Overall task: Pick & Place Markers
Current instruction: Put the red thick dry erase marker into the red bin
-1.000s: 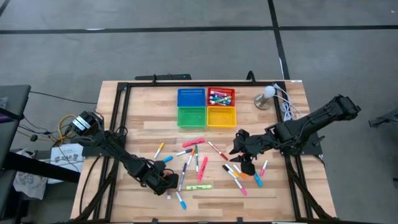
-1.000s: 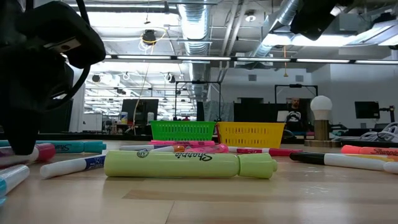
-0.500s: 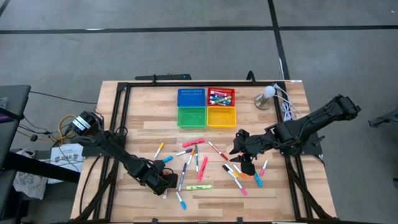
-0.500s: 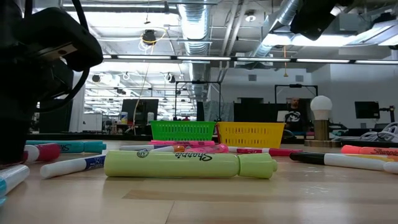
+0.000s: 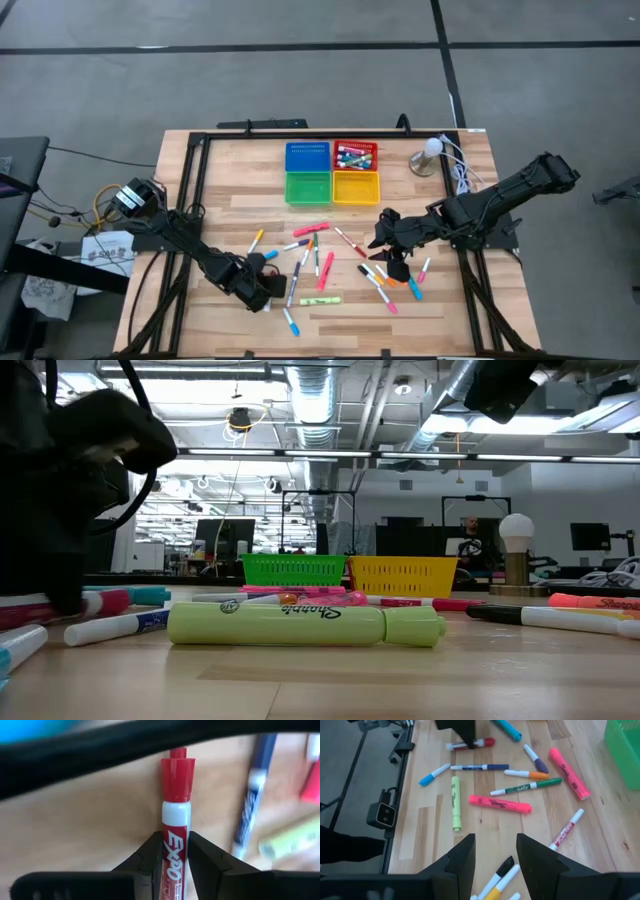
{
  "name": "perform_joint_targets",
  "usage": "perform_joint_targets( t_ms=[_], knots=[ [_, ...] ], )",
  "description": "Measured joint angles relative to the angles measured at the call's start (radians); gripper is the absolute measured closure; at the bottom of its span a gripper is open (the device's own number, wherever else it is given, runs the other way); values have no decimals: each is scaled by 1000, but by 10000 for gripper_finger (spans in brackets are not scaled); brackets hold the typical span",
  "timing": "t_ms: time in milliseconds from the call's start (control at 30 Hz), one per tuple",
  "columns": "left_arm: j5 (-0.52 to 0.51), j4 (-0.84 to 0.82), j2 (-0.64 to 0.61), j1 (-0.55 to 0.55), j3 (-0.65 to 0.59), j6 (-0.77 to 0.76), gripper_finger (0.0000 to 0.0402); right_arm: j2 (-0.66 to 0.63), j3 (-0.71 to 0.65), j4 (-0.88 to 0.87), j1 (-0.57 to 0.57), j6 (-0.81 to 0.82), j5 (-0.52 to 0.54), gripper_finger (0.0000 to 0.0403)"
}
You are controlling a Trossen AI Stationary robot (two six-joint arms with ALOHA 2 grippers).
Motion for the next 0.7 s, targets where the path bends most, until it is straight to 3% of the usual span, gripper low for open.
perform_joint_targets(
  t_ms=[467,700],
  knots=[
    [-280,16,-131,-1,1,80,321,0,0,96,0,15,0,269],
    [-502,103,-229,-1,3,272,321,1,0,256,0,16,54,272]
  ],
)
